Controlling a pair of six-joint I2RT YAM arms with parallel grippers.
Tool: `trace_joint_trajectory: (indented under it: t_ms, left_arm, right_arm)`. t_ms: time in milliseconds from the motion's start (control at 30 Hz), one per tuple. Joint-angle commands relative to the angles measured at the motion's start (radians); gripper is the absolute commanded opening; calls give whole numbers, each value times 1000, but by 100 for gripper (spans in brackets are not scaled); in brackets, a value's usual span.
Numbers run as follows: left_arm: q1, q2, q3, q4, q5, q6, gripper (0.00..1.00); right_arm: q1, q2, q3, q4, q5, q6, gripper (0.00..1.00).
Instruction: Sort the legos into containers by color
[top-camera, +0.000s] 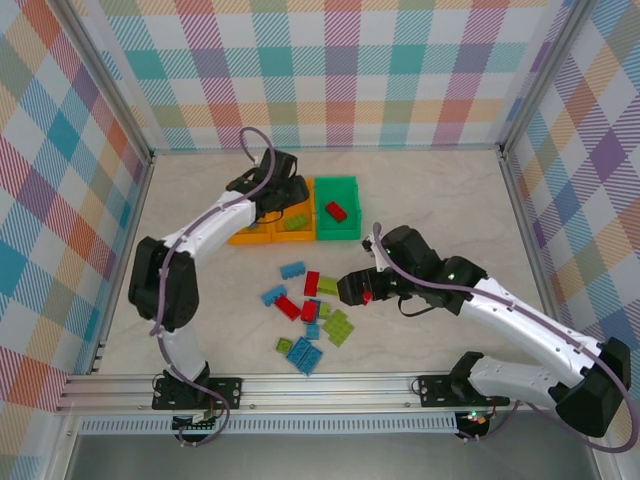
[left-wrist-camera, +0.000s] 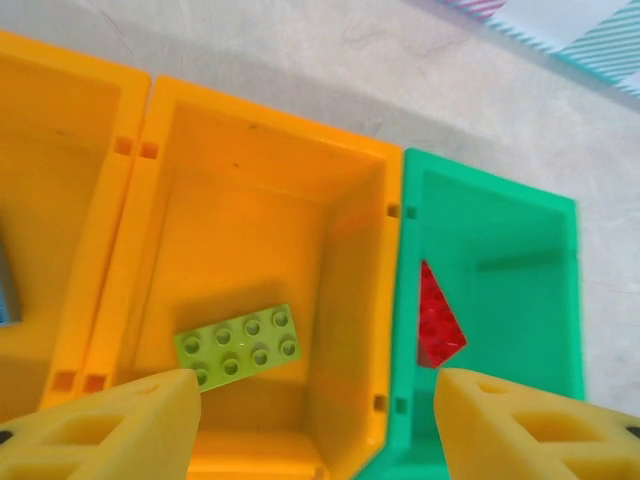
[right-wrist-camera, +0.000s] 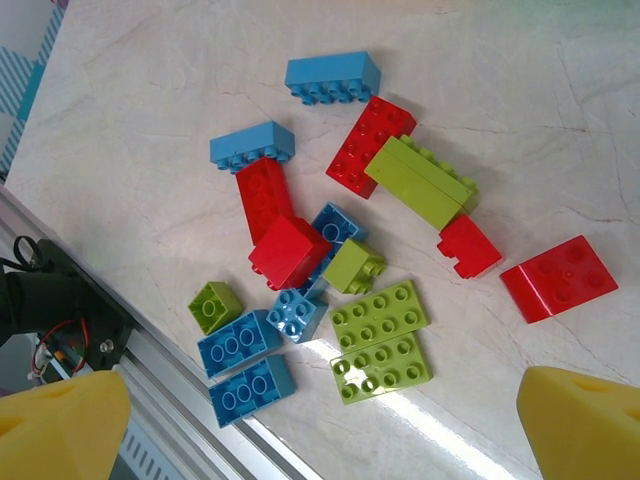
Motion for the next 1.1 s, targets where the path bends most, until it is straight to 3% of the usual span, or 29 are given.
trace_joint_trajectory:
  t_ms: [0, 100, 300, 400, 533, 867, 1067]
  left_arm:
    - [-40, -175, -52, -79, -15, 49, 63]
    - [-118, -281, -127, -162, -83, 145, 59]
    - [-217, -426, -332, -272, -75, 409, 58]
    - [-220, -429, -406, -345, -118, 354, 59]
    - [-220, -352, -489, -328, -35, 346, 59]
    - [-205, -160, -485, -238, 41, 346, 61]
    - [-195, -109, -487, -226, -17, 324, 48]
  right_arm:
    - [3, 31, 0, 27, 36, -17, 100]
    - [3, 66, 2, 53, 54, -12, 100]
    - [3, 99, -17, 106, 56, 1, 100]
    - [3, 110, -10, 99, 43, 4, 100]
    - [3, 101, -17, 95, 44, 10, 100]
    - [3, 35, -55, 64, 51, 38, 100]
    - [3, 17, -65, 65, 59, 40, 100]
